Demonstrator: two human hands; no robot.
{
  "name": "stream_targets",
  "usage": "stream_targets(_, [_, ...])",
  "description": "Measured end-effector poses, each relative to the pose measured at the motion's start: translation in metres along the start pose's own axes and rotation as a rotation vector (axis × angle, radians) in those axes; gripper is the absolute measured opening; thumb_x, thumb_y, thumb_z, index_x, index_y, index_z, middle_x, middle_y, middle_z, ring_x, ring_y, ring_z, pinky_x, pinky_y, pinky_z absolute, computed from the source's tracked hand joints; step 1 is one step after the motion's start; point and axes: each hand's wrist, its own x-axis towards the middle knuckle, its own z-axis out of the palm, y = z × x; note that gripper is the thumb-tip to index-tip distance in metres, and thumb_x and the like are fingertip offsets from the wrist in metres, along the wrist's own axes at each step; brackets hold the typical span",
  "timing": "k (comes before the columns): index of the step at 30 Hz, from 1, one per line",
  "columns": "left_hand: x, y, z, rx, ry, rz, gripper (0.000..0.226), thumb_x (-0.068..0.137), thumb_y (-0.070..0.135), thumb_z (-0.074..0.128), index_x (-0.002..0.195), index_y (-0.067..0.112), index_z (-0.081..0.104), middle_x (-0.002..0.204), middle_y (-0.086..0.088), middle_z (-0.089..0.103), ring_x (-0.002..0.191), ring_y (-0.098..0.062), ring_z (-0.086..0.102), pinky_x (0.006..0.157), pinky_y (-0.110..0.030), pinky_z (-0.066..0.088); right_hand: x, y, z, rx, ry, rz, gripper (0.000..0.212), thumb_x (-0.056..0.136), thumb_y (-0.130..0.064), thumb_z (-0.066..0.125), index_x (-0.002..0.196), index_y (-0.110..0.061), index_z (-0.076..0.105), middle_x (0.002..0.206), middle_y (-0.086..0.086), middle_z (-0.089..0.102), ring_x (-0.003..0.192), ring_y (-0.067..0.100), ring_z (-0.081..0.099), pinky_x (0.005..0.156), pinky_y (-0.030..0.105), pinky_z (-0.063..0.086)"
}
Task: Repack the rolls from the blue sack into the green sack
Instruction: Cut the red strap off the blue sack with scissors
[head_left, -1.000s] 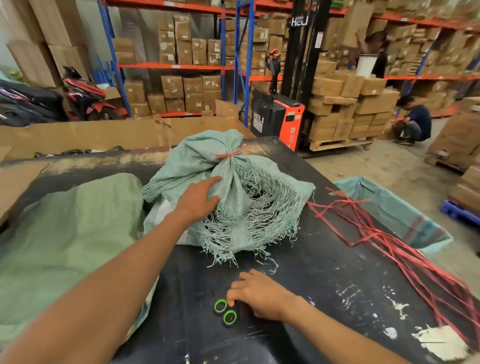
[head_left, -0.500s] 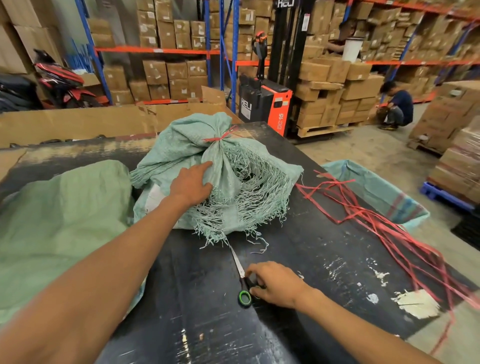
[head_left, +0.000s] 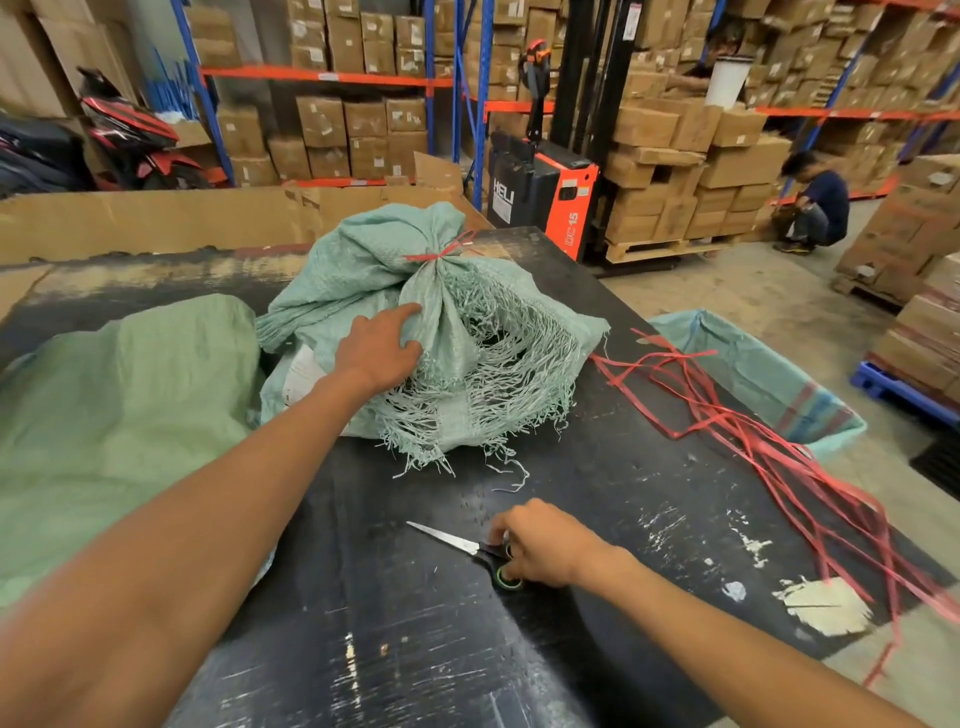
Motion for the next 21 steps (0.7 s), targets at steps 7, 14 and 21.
stream_targets(7, [0.012,-0.011,-0.012,-0.225,-0.071,-0.020,0.038,0.098,0.026,0.047,0.136,0.027,0.053,0.144,-0.004,0.051,0.124,-0.025,0.051,0.101,-0.033,0.036,-0.001,0.040,-0.049,0.520,-0.134,-0.115,0.026,0.085,-0.008,0.065,0.111,-0.012,0.063,0.080,-0.002,0.071,0.059,0.006,0.054,0.060,0.019,0.047])
stream_targets(14, [0.039,0.018,-0.027,-0.088,0.462,0.040,0.033,0.096,0.047,0.045,0.096,0.018,0.061,0.101,-0.004,0.050,0.095,-0.022,0.051,0.082,-0.040,0.049,0.030,0.066,-0.124,1.073,-0.054,-0.269,0.044,0.073,-0.014,0.079,0.108,-0.003,0.055,0.082,0.022,0.064,0.065,0.027,0.046,0.051,0.027,0.035])
stream_targets(21, [0.090,0.044,-0.026,0.172,0.477,0.090,0.029,0.096,0.042,0.049,0.108,0.023,0.066,0.116,0.000,0.062,0.102,-0.021,0.056,0.083,-0.039,0.052,0.076,0.075,-0.189,1.214,0.148,-0.292,0.042,0.081,-0.018,0.078,0.118,-0.011,0.059,0.077,0.010,0.063,0.061,0.022,0.043,0.042,0.022,0.028])
